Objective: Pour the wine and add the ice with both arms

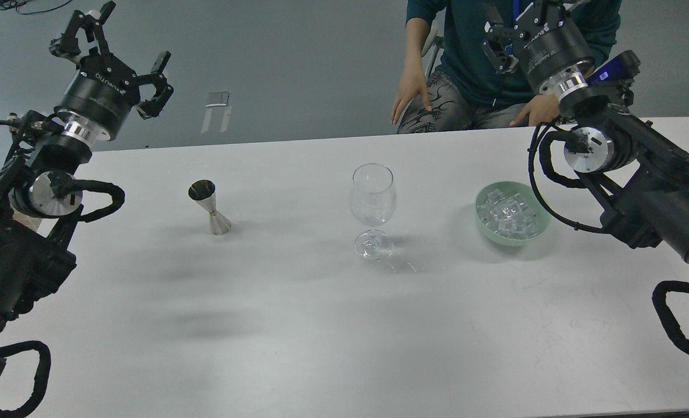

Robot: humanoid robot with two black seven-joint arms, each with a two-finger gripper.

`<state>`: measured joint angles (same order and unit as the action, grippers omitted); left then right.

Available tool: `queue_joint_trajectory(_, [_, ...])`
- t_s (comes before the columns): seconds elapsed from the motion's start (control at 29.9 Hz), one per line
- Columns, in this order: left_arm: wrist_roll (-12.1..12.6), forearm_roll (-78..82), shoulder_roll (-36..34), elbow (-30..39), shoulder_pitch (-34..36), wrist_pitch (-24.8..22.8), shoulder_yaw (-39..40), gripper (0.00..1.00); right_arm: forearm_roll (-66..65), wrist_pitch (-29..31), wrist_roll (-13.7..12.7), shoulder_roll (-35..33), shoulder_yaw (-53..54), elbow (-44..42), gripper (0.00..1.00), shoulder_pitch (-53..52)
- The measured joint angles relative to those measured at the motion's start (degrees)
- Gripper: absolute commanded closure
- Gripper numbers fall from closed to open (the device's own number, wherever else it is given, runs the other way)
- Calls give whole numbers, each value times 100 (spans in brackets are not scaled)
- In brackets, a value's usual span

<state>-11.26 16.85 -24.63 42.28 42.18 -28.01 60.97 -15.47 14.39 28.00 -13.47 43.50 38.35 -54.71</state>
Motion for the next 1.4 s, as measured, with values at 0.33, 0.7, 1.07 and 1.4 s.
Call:
queue_joint_trajectory(0.33, [-178,-37,173,-10,-342,0,80,2,15,-30,0,0,1,-12,0,45])
queue_joint_trajectory(0.7, [-197,-58,203,-39,-359,0,133,2,34,-234,0,40,1,39,0,28])
queue_joint_trajectory(1.07, [-175,-67,161,-93,-282,4,114,2,28,-378,0,46,-6,-7,0,38])
queue_joint_trajectory(1.4, [-144,-66,209,-106,-278,23,128,2,29,-403,0,82,-5,-48,0,49])
